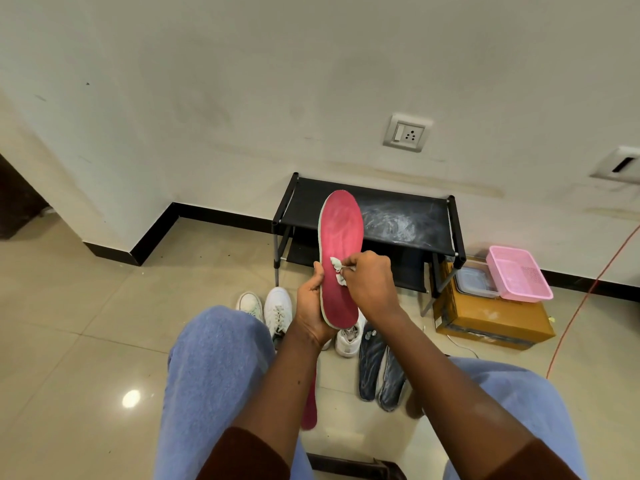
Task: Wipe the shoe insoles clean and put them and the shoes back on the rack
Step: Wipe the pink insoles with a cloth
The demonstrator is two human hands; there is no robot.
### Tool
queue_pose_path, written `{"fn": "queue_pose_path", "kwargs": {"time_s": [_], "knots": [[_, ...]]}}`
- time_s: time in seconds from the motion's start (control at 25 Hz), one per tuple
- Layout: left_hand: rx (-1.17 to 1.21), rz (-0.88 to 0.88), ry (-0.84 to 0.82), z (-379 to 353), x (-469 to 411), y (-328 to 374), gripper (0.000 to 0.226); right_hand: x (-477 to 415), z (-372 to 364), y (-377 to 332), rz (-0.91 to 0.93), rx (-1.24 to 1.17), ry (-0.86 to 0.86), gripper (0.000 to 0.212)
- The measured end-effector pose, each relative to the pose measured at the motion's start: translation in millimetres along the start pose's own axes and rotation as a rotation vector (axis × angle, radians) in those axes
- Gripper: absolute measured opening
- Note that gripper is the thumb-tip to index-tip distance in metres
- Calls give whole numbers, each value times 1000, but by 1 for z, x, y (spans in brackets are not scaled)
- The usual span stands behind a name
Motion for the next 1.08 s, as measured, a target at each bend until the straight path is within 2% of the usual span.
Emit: {"fn": "queue_pose_path", "kwargs": {"time_s": [0.12, 0.24, 0.32, 0.48, 0.6, 0.72, 0.8, 0.96, 1.08], "knots": [[-8, 17, -4, 3, 1, -1, 57, 11, -7, 7, -24, 49, -137, 17], [15, 39, -23, 3, -1, -3, 65, 23, -11, 4, -22, 92, -311, 18], [36, 28, -26, 3, -3, -1, 69, 27, -13, 1, -26, 102, -370, 19], [23, 9, -14, 1, -2, 5, 64, 21, -9, 4, -14, 28, -183, 14], [3, 14, -1, -4, 0, 4, 60, 8, -4, -1, 54, 42, -53, 17], [7, 17, -20, -7, 3, 3, 56, 1, 1, -10, 115, 68, 8, 21], [51, 6, -40, -7, 5, 5, 53, 4, -4, -15, 182, 86, -48, 23], [27, 34, -38, 2, 0, 3, 76, 26, -21, -13, 272, 95, -275, 28], [81, 41, -43, 5, -3, 0, 77, 41, -26, -11, 314, 113, -399, 28]]}}
Point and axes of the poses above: each hand's wrist, its own x-axis away from the middle knuckle, its own z-axis out of the back of the hand, y = z × x, the point moved 7 cm from there along -x, towards the middle knuckle, and after that the axes turned 15 degrees about -x, right-handed, at the moved point
